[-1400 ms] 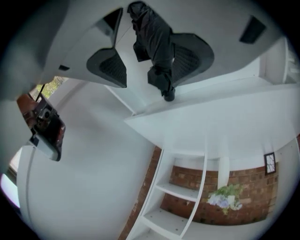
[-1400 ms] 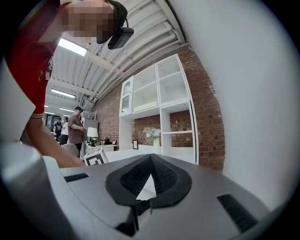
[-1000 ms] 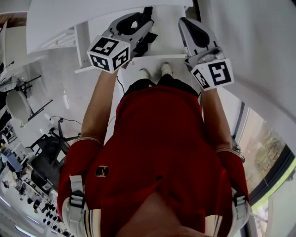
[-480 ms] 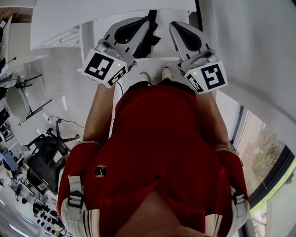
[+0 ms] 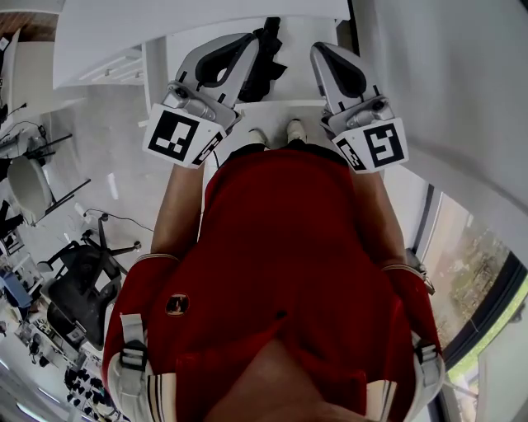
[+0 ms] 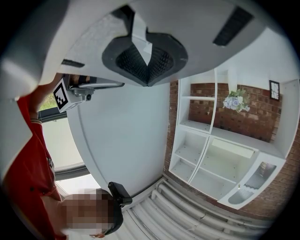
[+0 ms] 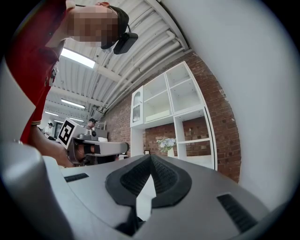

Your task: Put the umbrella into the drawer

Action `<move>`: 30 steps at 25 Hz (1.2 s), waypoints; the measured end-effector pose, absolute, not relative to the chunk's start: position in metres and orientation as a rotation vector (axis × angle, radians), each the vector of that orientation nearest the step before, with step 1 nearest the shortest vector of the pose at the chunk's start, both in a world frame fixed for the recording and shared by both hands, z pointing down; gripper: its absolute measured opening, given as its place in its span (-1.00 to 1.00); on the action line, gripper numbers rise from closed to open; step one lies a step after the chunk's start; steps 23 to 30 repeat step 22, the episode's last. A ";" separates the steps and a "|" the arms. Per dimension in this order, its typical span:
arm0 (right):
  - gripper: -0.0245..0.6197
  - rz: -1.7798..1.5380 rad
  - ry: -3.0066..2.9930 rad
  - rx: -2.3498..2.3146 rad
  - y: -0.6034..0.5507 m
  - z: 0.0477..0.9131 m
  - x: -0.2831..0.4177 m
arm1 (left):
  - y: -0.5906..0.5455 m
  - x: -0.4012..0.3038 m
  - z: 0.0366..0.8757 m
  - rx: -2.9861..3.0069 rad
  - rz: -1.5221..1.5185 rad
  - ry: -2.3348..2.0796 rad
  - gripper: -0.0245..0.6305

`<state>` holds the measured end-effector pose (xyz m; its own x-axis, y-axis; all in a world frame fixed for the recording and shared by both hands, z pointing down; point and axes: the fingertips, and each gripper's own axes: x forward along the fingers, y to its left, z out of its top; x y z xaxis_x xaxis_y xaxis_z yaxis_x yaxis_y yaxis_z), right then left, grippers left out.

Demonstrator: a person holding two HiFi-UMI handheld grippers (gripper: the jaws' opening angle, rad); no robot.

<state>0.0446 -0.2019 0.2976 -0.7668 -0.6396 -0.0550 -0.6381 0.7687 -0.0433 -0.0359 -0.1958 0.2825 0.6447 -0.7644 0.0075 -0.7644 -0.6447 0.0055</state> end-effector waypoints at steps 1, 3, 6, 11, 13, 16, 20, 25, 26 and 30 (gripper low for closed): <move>-0.95 -0.033 2.890 -1.049 -0.201 0.297 0.045 | -0.196 -0.036 0.283 2.841 0.006 -1.318 -0.91; -0.95 -0.031 2.888 -1.050 -0.200 0.297 0.046 | -0.195 -0.035 0.284 2.840 0.004 -1.312 -0.91; -0.95 -0.024 2.887 -1.047 -0.195 0.296 0.047 | -0.190 -0.032 0.285 2.844 0.006 -1.302 -0.91; -0.95 -0.016 2.888 -1.051 -0.191 0.295 0.050 | -0.186 -0.032 0.286 2.846 0.018 -1.294 -0.91; -0.95 -0.016 2.887 -1.058 -0.190 0.295 0.051 | -0.185 -0.034 0.285 2.844 0.019 -1.299 -0.91; -0.95 -0.013 2.885 -1.064 -0.187 0.293 0.054 | -0.181 -0.035 0.284 2.843 0.020 -1.302 -0.91; -0.95 -0.009 2.885 -1.062 -0.186 0.293 0.056 | -0.180 -0.033 0.287 2.842 0.027 -1.298 -0.91; -0.95 -0.007 2.886 -1.060 -0.187 0.294 0.056 | -0.181 -0.033 0.289 2.840 0.029 -1.297 -0.91; -0.95 -0.007 2.886 -1.060 -0.187 0.294 0.056 | -0.181 -0.033 0.289 2.840 0.029 -1.297 -0.91; -0.95 -0.007 2.886 -1.060 -0.187 0.294 0.056 | -0.181 -0.033 0.289 2.840 0.029 -1.297 -0.91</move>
